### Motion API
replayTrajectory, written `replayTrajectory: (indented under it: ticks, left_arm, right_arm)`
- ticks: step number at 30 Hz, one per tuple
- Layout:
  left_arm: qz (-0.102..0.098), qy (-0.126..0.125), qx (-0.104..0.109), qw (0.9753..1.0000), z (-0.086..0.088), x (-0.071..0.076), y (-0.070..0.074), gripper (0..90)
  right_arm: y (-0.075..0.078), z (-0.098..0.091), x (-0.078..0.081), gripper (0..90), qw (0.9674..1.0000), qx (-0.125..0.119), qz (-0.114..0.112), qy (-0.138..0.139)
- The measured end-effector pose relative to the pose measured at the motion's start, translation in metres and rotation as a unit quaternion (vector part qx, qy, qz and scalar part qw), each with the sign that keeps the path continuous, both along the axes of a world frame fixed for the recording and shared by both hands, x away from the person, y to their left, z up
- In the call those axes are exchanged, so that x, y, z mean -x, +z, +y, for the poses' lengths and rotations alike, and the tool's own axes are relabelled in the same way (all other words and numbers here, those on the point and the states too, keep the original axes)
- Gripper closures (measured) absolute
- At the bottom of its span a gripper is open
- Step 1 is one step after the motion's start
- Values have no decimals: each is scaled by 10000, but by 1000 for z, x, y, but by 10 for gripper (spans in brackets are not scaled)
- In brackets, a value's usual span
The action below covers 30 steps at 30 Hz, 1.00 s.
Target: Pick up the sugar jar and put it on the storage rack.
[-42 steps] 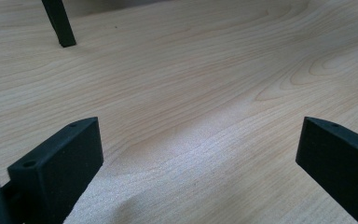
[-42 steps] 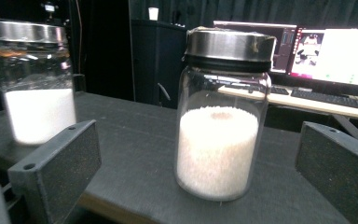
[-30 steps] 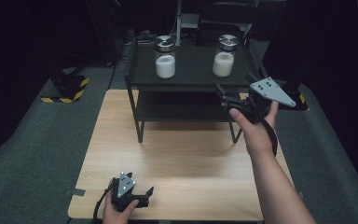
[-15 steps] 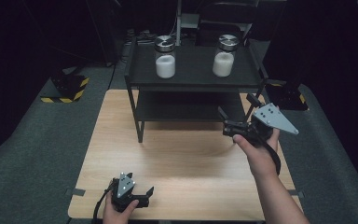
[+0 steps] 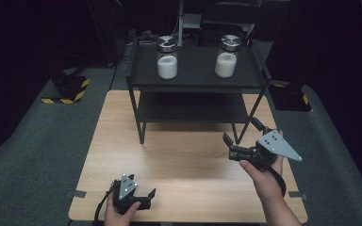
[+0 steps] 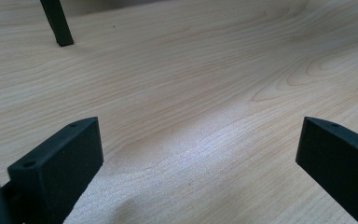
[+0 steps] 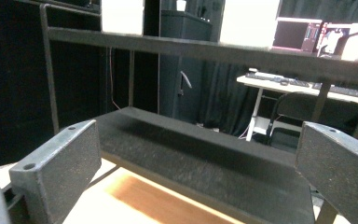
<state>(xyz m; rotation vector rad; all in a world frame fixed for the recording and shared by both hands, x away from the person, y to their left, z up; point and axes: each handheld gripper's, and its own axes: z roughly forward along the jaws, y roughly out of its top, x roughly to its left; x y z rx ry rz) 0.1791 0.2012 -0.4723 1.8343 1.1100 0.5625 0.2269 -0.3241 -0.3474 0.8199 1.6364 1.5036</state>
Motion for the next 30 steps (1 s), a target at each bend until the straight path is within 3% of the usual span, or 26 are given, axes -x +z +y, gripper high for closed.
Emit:
replayTrajectory:
  ticks: [12,30]
  left_arm:
    - [-2,9,-10,10000,-1,1,0,8]
    - [-25,-1,-20,10000,-1,1,0,8]
  right_arm:
    - [-32,-12,18,2,9999,46,126,2]
    - [-78,-24,30,2,9981,8,604,-152]
